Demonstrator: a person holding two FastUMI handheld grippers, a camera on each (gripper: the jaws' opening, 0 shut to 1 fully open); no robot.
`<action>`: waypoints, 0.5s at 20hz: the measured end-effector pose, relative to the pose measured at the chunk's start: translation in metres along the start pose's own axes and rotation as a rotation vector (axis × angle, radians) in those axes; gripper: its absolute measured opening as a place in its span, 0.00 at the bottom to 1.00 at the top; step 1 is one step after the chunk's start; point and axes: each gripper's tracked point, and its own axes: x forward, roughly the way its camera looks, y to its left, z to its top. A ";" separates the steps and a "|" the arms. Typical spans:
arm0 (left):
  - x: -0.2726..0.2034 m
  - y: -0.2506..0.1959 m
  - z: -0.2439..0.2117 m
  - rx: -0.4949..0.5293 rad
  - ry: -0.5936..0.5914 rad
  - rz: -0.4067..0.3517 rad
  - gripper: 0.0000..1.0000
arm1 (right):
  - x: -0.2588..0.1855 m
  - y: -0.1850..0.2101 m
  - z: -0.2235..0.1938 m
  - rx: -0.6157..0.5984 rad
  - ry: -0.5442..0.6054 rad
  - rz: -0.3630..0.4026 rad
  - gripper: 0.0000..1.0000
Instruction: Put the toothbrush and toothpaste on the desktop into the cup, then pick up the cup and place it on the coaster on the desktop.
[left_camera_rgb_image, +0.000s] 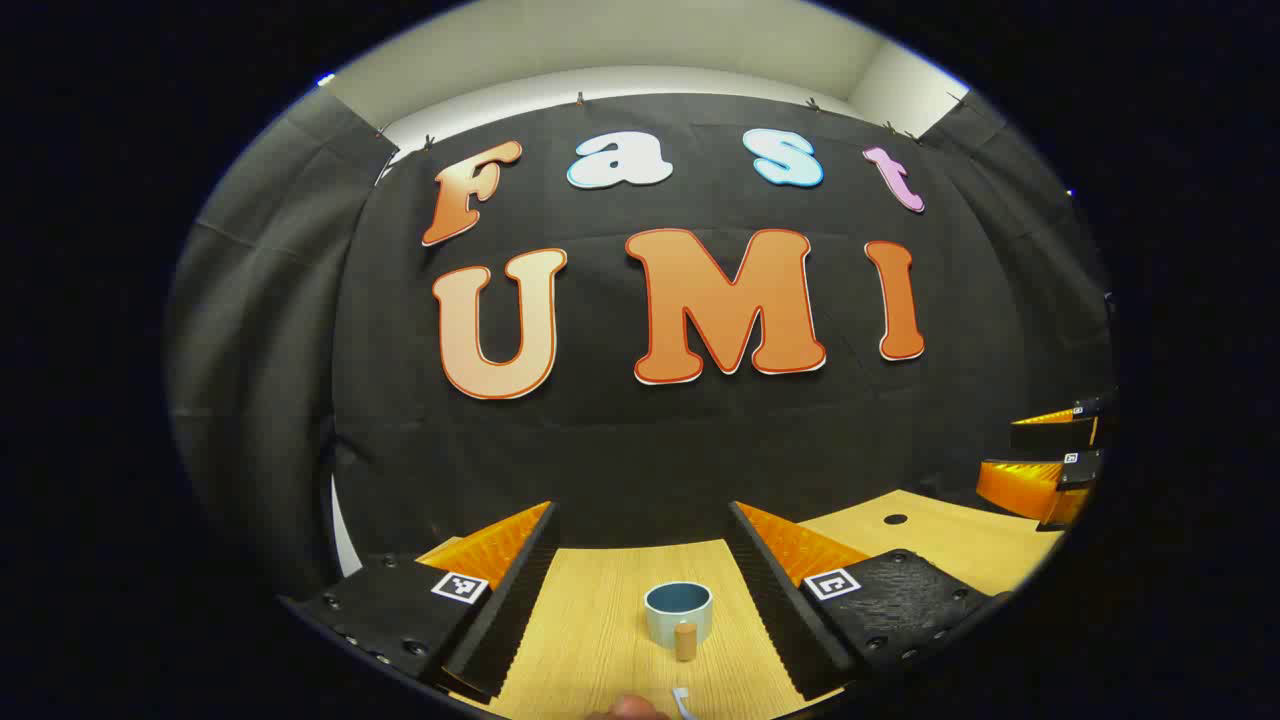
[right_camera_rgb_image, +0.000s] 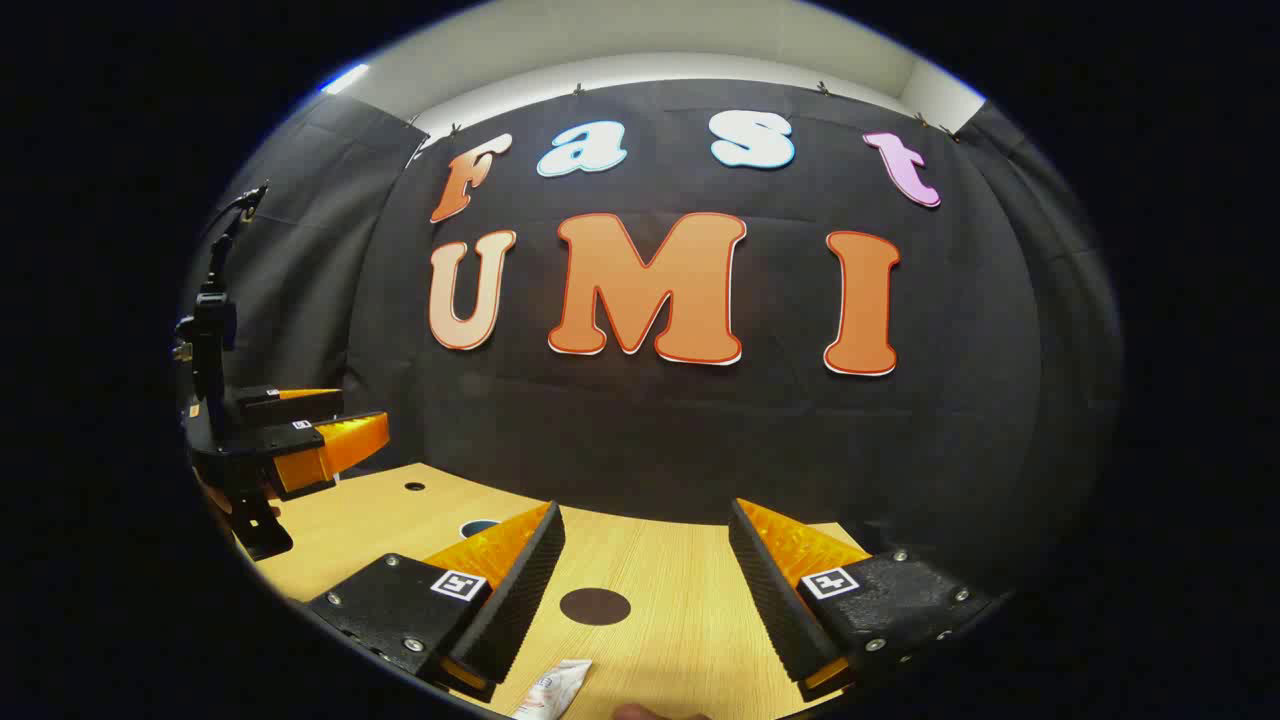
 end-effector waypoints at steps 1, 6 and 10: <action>0.000 -0.001 -0.001 -0.004 0.001 -0.001 0.98 | 0.000 -0.001 0.000 -0.003 -0.001 -0.003 0.99; 0.000 -0.002 -0.010 -0.031 0.020 0.003 0.98 | 0.000 -0.004 0.002 0.006 -0.010 -0.004 0.99; 0.004 -0.002 -0.021 -0.038 0.046 0.014 0.99 | -0.002 -0.005 -0.002 0.009 0.004 0.006 0.99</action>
